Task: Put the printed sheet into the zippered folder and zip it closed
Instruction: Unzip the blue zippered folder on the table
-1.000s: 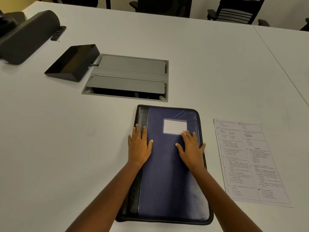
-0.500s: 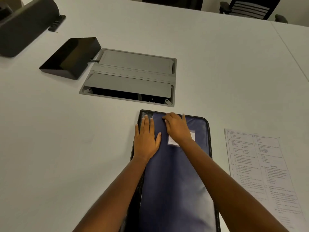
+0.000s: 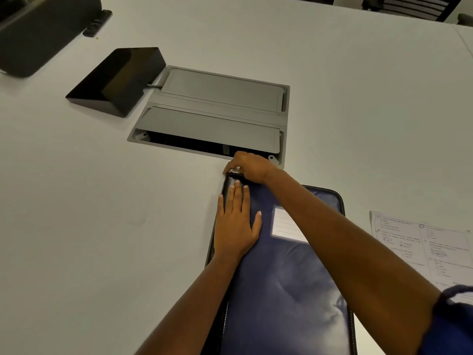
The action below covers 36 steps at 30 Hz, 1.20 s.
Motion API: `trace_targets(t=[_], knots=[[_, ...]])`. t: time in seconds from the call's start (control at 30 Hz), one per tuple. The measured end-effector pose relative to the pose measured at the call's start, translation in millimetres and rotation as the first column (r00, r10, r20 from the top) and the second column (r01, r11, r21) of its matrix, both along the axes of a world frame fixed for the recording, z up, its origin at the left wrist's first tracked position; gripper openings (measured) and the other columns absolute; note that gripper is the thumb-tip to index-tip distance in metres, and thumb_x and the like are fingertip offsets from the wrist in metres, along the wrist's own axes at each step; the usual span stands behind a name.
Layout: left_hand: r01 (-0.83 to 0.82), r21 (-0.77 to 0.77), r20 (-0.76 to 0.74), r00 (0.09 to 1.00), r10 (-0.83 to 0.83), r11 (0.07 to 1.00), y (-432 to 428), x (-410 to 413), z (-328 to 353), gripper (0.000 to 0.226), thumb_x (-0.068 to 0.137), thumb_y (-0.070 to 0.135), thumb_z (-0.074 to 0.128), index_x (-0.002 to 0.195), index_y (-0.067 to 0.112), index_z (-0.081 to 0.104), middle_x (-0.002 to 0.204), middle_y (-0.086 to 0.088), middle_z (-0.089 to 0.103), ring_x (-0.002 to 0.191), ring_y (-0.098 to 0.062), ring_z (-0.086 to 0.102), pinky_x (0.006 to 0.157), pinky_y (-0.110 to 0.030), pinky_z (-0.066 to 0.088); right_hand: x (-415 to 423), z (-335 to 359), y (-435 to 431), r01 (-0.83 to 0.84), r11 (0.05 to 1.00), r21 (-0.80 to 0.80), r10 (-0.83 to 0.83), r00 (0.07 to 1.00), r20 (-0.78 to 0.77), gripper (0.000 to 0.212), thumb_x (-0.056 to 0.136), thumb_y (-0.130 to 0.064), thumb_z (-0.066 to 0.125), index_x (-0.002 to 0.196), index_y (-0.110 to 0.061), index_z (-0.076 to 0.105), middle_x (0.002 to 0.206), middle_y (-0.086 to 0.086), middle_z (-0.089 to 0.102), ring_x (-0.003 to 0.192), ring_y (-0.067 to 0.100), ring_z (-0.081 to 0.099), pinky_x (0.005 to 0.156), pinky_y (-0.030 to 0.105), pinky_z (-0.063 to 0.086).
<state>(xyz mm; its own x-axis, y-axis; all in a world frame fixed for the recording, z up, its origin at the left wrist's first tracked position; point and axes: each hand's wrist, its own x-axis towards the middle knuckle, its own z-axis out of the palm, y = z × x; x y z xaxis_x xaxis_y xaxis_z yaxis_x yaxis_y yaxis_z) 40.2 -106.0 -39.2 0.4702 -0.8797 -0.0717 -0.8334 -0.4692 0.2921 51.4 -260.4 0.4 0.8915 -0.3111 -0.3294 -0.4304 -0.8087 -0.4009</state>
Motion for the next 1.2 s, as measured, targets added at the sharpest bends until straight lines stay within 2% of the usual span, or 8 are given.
trace_targets(t=[0.07,0.27,0.37,0.43,0.53,0.67,1.03,1.2], knots=[[-0.013,0.010,0.012,1.000,0.013,1.000,0,-1,-2,0.073,0.095,0.044,0.001,0.127,0.005,0.054,0.129,-0.014,0.060,0.119,-0.026,0.058,0.096,-0.046,0.045,2,-2,-1,-0.004,1.000,-0.021,0.004,1.000,0.003,0.029,0.089,-0.004,0.047,0.110,-0.016,0.063,0.115,0.016,0.051,0.103,0.029,0.052,0.090,0.039,0.045],[-0.001,-0.050,0.104,0.995,0.006,0.999,-1,-2,-7,0.062,0.083,0.043,0.033,0.127,0.005,0.054,0.129,-0.013,0.060,0.118,-0.025,0.059,0.097,-0.045,0.043,-7,-5,-2,0.021,0.998,-0.067,-0.018,0.999,0.043,0.017,0.090,-0.008,0.048,0.100,-0.003,0.061,0.114,0.017,0.053,0.100,0.031,0.052,0.086,0.039,0.043],[-0.009,-0.068,0.113,0.993,0.016,0.998,-1,-2,-6,0.062,0.083,0.042,0.033,0.128,0.006,0.053,0.130,-0.013,0.060,0.119,-0.025,0.058,0.100,-0.043,0.035,-16,-6,-3,0.011,0.995,-0.097,-0.002,0.996,0.092,0.014,0.088,-0.005,0.046,0.090,-0.002,0.060,0.102,0.015,0.058,0.094,0.029,0.053,0.082,0.041,0.044],[-0.011,-0.058,0.121,0.993,0.018,0.998,-1,-1,-6,0.062,0.083,0.042,0.032,0.129,0.005,0.052,0.130,-0.013,0.059,0.120,-0.025,0.058,0.100,-0.043,0.038,-22,-6,-3,-0.011,0.990,-0.144,0.029,0.992,0.122,0.014,0.086,-0.001,0.045,0.086,-0.002,0.058,0.098,0.014,0.059,0.093,0.028,0.051,0.079,0.041,0.044],[-0.017,-0.043,0.136,0.990,0.023,0.999,-1,-2,-8,0.063,0.083,0.044,0.031,0.129,0.006,0.052,0.131,-0.013,0.059,0.119,-0.025,0.058,0.099,-0.045,0.042,-32,-7,-5,-0.031,0.977,-0.213,0.062,0.988,0.141,0.016,0.087,0.001,0.043,0.091,-0.003,0.058,0.100,0.014,0.060,0.097,0.026,0.047,0.080,0.038,0.041],[-0.025,-0.061,0.140,0.990,0.034,0.998,-1,-2,-10,0.064,0.084,0.044,0.031,0.130,0.005,0.050,0.132,-0.014,0.057,0.121,-0.027,0.056,0.101,-0.045,0.030,-41,-8,-9,-0.038,0.963,-0.266,0.083,0.984,0.160,0.018,0.090,-0.001,0.041,0.095,-0.004,0.058,0.103,0.013,0.060,0.098,0.025,0.046,0.079,0.034,0.038],[-0.019,-0.096,0.137,0.990,0.032,0.995,0,-2,-15,0.065,0.086,0.045,0.029,0.134,0.005,0.046,0.137,-0.014,0.052,0.126,-0.029,0.052,0.104,-0.043,0.026,-82,-10,-27,-0.052,0.947,-0.316,0.119,0.973,0.197,0.015,0.083,0.005,0.049,0.087,-0.001,0.062,0.093,0.020,0.065,0.090,0.033,0.052,0.073,0.041,0.044],[-0.015,-0.103,0.156,0.987,0.031,0.995,-2,-2,-15,0.064,0.090,0.046,0.024,0.133,0.005,0.047,0.135,-0.015,0.054,0.124,-0.029,0.053,0.102,-0.043,0.028,-104,-10,-38,-0.020,0.950,-0.313,0.070,0.986,0.149,0.016,0.085,0.003,0.049,0.092,-0.003,0.063,0.100,0.019,0.066,0.096,0.032,0.053,0.079,0.039,0.044]])
